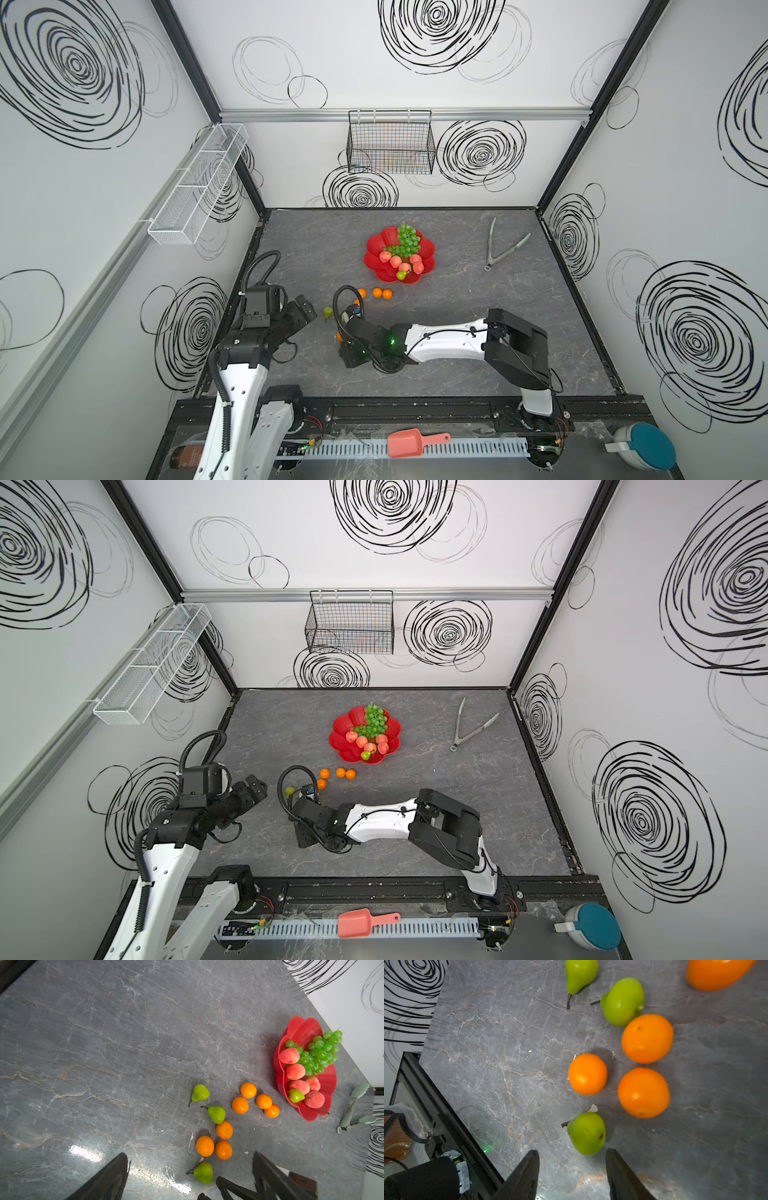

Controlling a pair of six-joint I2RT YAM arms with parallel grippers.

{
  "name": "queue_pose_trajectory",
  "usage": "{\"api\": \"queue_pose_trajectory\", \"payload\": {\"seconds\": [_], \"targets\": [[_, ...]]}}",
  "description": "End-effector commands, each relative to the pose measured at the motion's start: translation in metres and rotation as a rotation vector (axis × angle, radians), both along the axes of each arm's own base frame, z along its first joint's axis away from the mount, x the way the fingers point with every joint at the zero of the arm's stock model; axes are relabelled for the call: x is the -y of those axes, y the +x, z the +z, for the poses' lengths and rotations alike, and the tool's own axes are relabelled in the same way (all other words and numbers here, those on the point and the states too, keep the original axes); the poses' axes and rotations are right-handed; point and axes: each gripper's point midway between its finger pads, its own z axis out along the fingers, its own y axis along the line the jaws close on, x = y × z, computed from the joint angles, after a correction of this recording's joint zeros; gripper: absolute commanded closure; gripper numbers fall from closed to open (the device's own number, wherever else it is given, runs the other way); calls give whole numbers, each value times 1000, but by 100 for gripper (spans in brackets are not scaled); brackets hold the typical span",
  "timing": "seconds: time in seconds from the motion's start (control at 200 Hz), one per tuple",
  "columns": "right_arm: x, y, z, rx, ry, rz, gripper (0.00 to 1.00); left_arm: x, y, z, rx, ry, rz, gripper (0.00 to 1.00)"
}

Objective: Arrange fruit in a fruit bowl
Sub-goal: Pick up the fruit from the bottom-center of the table.

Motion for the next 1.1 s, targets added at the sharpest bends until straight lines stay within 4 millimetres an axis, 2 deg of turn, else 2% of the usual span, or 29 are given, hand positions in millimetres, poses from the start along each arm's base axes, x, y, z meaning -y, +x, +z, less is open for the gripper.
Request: {"api": "queue_pose_trajectory", "payload": {"seconds": [0.0,0.535,0.745,1.096], "targets": [[-3,8,-1,6,-6,-14,44,4,8,3,38,-12,-40,4],[0,17,-28,29,-115,-7,46,9,11,1,49,-43,-55,4],[5,18,-37,36,-155,-12,50,10,11,0,51,-45,-59,4],[3,16,-39,26,-147,-2,58,11,10,0,54,-49,-65,4]]}}
